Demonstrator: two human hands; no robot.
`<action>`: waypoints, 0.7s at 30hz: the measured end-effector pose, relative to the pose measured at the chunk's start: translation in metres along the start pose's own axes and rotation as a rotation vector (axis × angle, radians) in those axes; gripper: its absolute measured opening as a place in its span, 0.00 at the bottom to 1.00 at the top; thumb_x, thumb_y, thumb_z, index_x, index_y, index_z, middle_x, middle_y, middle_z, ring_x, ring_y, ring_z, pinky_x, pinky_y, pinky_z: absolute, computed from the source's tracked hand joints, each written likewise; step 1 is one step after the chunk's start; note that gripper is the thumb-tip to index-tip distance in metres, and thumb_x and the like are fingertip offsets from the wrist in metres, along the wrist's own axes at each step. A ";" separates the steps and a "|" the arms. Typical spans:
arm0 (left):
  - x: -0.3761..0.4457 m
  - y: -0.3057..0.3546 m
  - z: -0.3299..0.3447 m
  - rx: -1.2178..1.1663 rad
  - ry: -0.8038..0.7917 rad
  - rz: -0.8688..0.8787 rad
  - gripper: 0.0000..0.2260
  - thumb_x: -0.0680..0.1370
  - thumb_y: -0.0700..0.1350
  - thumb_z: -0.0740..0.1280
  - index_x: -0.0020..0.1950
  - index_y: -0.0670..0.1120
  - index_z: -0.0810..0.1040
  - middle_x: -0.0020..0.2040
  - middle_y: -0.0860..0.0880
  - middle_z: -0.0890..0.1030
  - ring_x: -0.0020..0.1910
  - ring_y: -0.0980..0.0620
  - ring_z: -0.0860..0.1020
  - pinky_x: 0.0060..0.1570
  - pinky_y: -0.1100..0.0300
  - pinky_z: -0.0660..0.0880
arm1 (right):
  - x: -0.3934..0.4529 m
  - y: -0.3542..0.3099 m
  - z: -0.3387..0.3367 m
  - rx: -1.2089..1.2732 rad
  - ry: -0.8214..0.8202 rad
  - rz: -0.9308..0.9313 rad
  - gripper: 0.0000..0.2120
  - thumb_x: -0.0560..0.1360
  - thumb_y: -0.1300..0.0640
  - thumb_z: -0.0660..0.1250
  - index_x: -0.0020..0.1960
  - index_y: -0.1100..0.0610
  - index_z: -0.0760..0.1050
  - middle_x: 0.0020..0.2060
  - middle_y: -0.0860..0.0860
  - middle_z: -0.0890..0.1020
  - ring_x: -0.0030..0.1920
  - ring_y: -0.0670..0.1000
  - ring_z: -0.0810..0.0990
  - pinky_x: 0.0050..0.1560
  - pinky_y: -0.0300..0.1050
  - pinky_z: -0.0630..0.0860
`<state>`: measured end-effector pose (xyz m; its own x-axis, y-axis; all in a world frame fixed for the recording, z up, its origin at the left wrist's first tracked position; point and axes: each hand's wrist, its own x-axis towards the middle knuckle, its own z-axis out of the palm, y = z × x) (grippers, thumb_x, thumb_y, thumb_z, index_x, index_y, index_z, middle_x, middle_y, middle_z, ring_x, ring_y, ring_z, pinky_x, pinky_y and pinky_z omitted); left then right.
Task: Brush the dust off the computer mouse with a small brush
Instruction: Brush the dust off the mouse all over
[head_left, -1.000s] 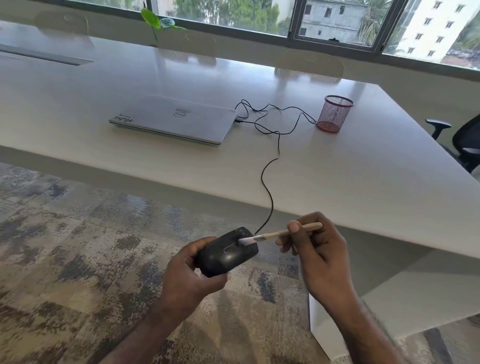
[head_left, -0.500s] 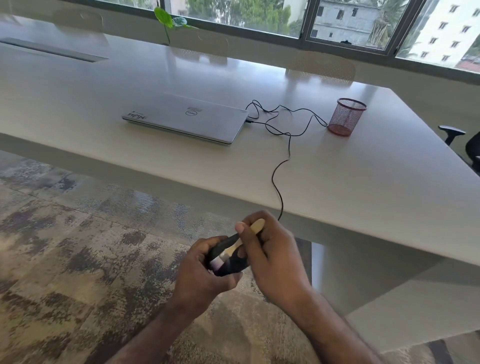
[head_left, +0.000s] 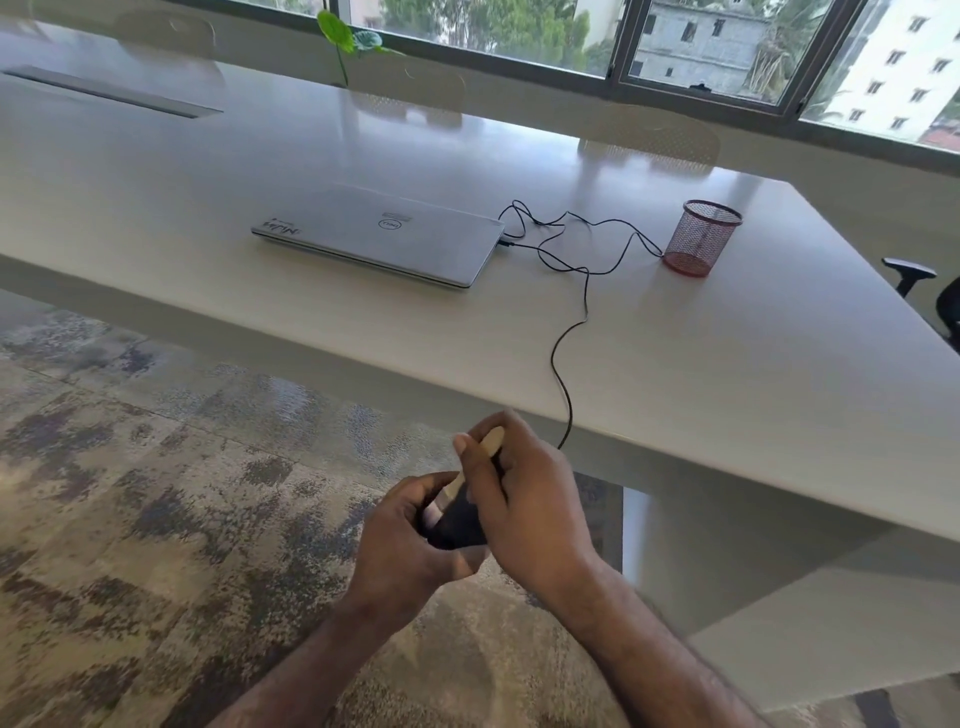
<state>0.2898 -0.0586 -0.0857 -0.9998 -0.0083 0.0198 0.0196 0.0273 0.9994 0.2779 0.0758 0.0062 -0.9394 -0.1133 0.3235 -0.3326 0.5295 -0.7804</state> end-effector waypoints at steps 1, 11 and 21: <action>0.000 -0.001 0.000 0.018 -0.008 -0.002 0.24 0.58 0.34 0.81 0.49 0.54 0.84 0.33 0.58 0.76 0.30 0.62 0.75 0.31 0.70 0.73 | 0.000 0.000 0.001 -0.040 -0.012 -0.013 0.08 0.82 0.47 0.65 0.46 0.48 0.72 0.29 0.45 0.78 0.31 0.47 0.78 0.34 0.47 0.77; 0.002 -0.006 0.004 -0.003 0.038 -0.025 0.30 0.52 0.45 0.83 0.51 0.66 0.86 0.52 0.51 0.87 0.49 0.53 0.87 0.41 0.60 0.83 | 0.010 0.008 -0.019 -0.017 0.184 0.026 0.10 0.83 0.51 0.66 0.44 0.51 0.72 0.28 0.45 0.78 0.30 0.45 0.78 0.31 0.45 0.76; 0.001 -0.005 0.000 -0.001 -0.014 -0.009 0.30 0.54 0.40 0.83 0.53 0.59 0.87 0.50 0.48 0.88 0.45 0.53 0.87 0.39 0.64 0.81 | 0.005 0.012 -0.021 0.020 0.087 0.053 0.09 0.82 0.51 0.67 0.44 0.51 0.73 0.28 0.46 0.78 0.29 0.45 0.78 0.31 0.41 0.74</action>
<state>0.2890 -0.0583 -0.0904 -0.9999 0.0051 0.0104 0.0105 0.0263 0.9996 0.2708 0.0996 0.0096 -0.9454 -0.0115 0.3258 -0.2847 0.5160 -0.8079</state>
